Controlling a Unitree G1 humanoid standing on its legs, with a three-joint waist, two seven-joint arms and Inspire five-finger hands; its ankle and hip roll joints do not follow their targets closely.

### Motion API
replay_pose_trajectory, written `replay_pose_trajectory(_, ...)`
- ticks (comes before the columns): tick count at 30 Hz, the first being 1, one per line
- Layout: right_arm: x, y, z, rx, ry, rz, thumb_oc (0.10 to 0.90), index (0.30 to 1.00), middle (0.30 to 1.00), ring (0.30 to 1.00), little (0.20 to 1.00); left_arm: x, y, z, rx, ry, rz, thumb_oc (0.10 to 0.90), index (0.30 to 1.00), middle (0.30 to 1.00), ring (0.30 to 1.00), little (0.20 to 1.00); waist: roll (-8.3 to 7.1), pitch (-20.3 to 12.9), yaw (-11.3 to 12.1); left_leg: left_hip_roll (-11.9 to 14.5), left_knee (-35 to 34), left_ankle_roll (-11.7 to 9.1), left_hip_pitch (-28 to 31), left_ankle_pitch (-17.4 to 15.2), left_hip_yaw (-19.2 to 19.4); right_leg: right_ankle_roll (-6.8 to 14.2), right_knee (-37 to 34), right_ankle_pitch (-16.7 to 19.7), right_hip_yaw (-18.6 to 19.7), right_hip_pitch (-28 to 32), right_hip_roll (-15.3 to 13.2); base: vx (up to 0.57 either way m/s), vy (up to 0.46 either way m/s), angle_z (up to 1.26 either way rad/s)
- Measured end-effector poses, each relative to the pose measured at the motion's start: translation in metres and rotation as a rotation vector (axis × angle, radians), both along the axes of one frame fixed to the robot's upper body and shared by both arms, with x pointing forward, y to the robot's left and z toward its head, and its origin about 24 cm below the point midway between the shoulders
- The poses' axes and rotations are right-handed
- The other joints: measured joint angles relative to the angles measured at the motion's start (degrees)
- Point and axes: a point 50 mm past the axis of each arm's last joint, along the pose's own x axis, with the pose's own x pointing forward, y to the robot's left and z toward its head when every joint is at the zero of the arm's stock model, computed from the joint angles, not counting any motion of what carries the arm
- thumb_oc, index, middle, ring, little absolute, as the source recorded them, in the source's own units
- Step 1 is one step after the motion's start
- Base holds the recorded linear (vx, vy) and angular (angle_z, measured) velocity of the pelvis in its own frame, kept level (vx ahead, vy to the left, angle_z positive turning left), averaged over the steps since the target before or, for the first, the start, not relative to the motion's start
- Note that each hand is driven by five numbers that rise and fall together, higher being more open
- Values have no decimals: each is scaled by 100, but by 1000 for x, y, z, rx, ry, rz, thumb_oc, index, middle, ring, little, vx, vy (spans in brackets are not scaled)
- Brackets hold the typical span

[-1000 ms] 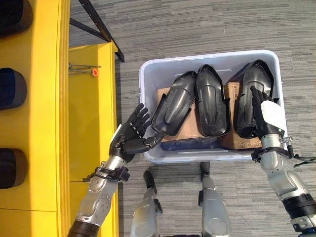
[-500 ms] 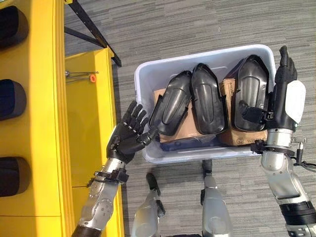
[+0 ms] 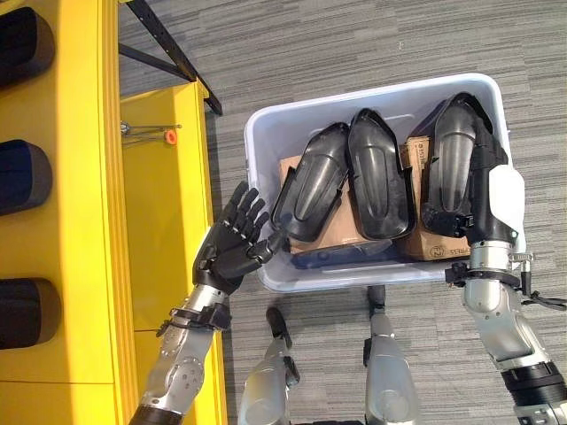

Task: Move parts from the plastic box to the shelf.

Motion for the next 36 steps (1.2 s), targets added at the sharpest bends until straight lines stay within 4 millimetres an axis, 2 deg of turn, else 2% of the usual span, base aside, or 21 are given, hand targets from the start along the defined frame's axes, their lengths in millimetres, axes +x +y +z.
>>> replay_pose_trajectory(3,6,-8,-3,-65,44,-23,900,1000,1000,1000,1000,0,0,-2,2,9,-1,900,1000,1000,1000,1000,1,-1,44,3,1,2,-139,25,-7,-2,1,16,-7,-136,3,-45,-58,1)
replay_pose_trajectory(6,10,-13,5,-127,57,-32,900,1000,1000,1000,1000,2,0,0,5,6,-2,900,1000,1000,1000,1000,6,1,104,4,1,8,-334,58,-12,-22,2,54,-8,-333,6,-26,-24,-1)
replay_pose_trajectory(13,16,-13,5,-217,74,-42,900,1000,1000,1000,1000,7,-1,6,10,-15,-12,900,1000,1000,1000,1000,5,1,151,11,1,9,-543,78,-46,-27,2,62,-49,-516,7,-32,-32,3)
replay_pose_trajectory(18,17,-20,-14,-229,163,-66,900,1000,1000,1000,1000,7,-2,4,13,-5,-20,900,1000,1000,1000,1000,4,1,141,14,1,9,-595,77,-46,-27,3,62,-61,-563,8,-7,-4,0)
replay_pose_trajectory(28,15,-24,-17,-291,221,-67,900,1000,1000,1000,1000,6,-5,9,42,-59,-83,900,1000,1000,1000,1000,-2,3,114,22,0,6,-595,79,-47,-31,2,67,-60,-562,16,0,0,0)
replay_pose_trajectory(36,3,-36,-33,-287,315,-128,900,1000,1000,1000,1000,4,-7,13,35,-104,-137,900,1000,1000,1000,1000,-35,14,27,34,0,8,-598,76,-30,-32,2,67,-45,-576,30,0,0,0)
